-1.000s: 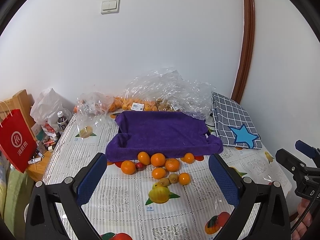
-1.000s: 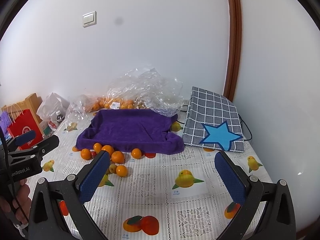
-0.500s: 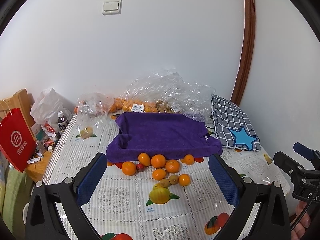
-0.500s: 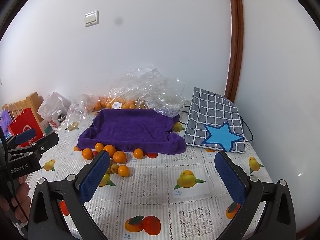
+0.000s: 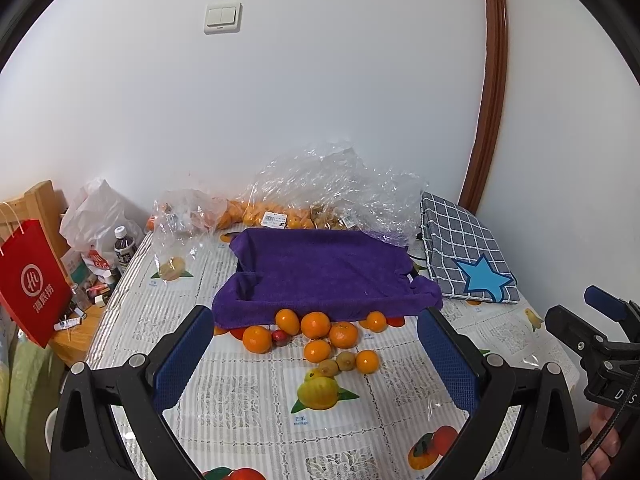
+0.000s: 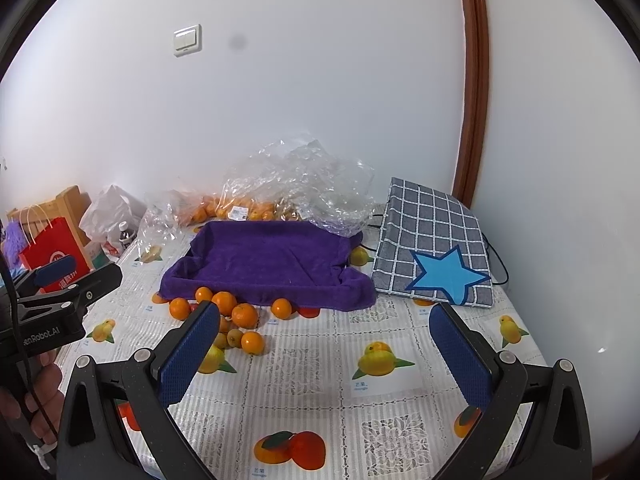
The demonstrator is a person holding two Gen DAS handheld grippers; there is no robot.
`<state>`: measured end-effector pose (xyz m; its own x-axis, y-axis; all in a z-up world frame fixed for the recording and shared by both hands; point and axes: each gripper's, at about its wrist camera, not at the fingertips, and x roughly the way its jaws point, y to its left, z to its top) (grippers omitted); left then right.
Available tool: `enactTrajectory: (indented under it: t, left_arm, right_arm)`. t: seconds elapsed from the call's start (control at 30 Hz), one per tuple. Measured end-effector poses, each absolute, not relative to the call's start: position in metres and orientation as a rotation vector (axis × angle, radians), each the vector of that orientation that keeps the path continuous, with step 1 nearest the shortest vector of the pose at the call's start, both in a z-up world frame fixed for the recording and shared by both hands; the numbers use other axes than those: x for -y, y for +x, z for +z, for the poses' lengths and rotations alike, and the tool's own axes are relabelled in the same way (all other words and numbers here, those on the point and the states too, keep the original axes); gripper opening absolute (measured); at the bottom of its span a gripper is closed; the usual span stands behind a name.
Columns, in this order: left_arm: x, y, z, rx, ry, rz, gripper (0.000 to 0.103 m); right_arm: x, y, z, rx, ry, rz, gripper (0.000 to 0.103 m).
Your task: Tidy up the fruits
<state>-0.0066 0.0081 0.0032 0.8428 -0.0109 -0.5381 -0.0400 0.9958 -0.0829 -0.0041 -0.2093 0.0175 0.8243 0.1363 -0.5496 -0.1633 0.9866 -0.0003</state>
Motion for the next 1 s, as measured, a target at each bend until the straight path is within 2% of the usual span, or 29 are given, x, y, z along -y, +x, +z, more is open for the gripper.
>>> enactTrajectory:
  t: [1.0]
  left_arm:
    - [-0.030,0.004,-0.011,-0.576,-0.111,0.045,0.102]
  right_arm:
    - [0.207,0.008,-0.003,-0.597,-0.043,0.138,0.103]
